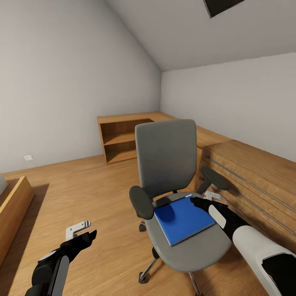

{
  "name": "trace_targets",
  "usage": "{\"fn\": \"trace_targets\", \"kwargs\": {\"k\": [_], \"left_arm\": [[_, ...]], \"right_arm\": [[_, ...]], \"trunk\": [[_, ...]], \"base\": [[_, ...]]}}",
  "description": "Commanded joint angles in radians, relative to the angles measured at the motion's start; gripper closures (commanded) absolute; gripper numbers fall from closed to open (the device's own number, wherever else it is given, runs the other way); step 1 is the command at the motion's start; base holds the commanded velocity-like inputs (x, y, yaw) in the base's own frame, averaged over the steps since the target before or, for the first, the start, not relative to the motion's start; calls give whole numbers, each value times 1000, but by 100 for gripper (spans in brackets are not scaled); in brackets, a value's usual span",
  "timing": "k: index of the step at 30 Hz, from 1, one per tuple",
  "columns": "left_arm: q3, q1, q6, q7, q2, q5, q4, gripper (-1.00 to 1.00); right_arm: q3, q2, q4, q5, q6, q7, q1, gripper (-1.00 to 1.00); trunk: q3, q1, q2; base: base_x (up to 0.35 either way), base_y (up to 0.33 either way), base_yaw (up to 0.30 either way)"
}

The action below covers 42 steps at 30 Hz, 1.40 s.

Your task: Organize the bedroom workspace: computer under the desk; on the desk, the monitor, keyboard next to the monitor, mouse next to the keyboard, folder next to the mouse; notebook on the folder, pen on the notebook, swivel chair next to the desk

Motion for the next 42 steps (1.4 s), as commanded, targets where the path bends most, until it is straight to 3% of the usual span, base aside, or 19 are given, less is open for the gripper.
{"fn": "trace_targets", "kwargs": {"k": [1, 12, 17, 22, 42], "left_arm": [[2, -1, 5, 4, -1, 10, -1, -100], [3, -1, 6, 4, -1, 10, -1, -100], [3, -1, 6, 4, -1, 10, -1, -100], [3, -1, 6, 4, -1, 11, -1, -100], [5, -1, 7, 4, 2, 10, 7, -100]], "right_arm": [[8, -1, -2, -9, 4, -6, -1, -100], [8, -2, -2, -9, 5, -6, -1, -100], [8, -2, -2, -9, 6, -6, -1, -100], [9, -1, -2, -9, 7, -6, -1, -100], [9, -2, -2, -9, 7, -6, -1, -100]], "trunk": [[-4, 4, -8], [-39, 46, -85], [-39, 46, -85], [-54, 65, -120], [-54, 65, -120]], "base": [[0, 0, 0], [0, 0, 0], [0, 0, 0], [0, 0, 0], [-19, 0, 0]]}}
